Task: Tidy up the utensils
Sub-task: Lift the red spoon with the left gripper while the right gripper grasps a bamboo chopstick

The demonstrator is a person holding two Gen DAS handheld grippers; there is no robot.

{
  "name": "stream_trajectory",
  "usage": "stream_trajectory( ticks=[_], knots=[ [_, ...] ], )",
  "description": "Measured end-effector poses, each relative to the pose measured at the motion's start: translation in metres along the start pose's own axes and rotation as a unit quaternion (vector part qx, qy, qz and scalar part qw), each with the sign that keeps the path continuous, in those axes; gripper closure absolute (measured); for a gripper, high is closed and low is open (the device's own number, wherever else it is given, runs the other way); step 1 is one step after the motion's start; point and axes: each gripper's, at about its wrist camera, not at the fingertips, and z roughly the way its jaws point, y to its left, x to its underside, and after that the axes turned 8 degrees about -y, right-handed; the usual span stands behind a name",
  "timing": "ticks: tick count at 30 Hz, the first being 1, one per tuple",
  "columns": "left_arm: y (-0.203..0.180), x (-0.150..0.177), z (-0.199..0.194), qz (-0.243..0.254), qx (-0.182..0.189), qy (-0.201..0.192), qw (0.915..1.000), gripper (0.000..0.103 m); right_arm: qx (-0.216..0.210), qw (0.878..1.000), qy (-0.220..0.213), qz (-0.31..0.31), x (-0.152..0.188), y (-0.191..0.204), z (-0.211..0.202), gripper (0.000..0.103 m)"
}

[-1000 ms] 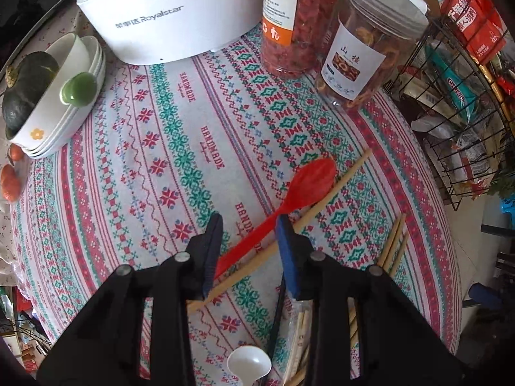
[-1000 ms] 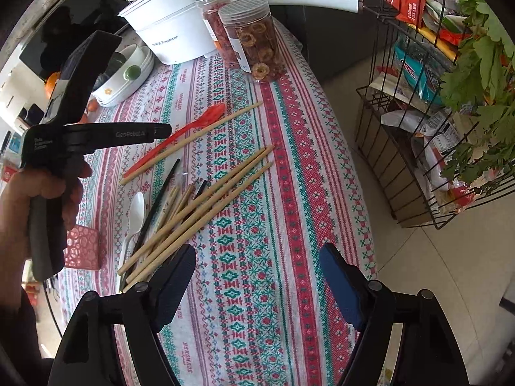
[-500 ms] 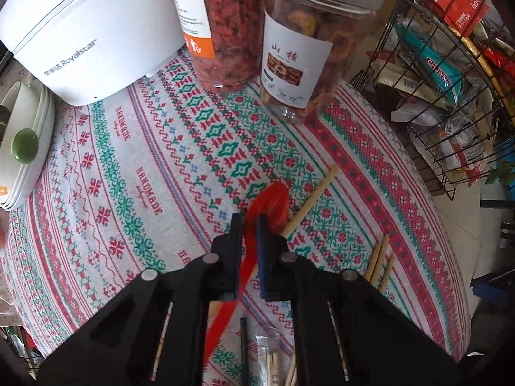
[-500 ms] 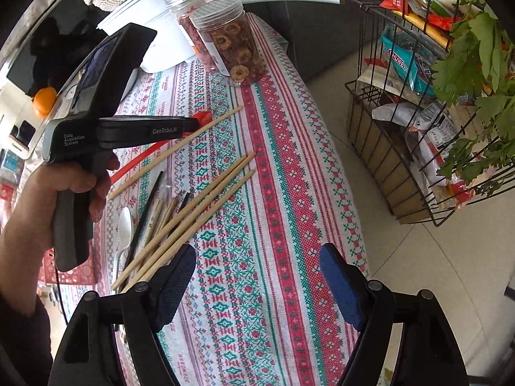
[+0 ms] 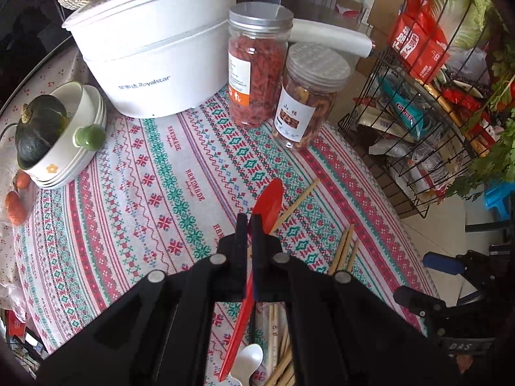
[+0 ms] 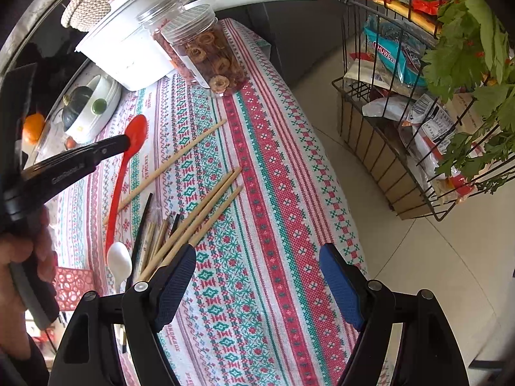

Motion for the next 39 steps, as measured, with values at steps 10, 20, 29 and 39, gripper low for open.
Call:
stream_trajectory(
  ticks=[10, 20, 29, 39],
  knots=[
    [0.023, 0.037, -0.103, -0.031, 0.03, -0.122, 0.9916, 0.101, -0.05, 0.998, 0.015, 0.039, -0.01, 0.017, 0.038, 0.079],
    [0.045, 0.101, -0.188, -0.069, 0.057, -0.166, 0.982, 0.101, 0.011, 0.998, 0.033, 0.043, -0.007, 0.04, 0.063, 0.093],
    [0.066, 0.142, -0.218, -0.103, 0.067, -0.183, 0.9755, 0.101, 0.068, 0.994, 0.023, -0.076, 0.019, 0.085, 0.065, 0.093],
    [0.081, 0.156, -0.232, -0.134, 0.08, -0.203, 0.9667, 0.101, -0.03, 0.999, 0.029, -0.001, 0.032, 0.048, 0.051, 0.098]
  ],
)
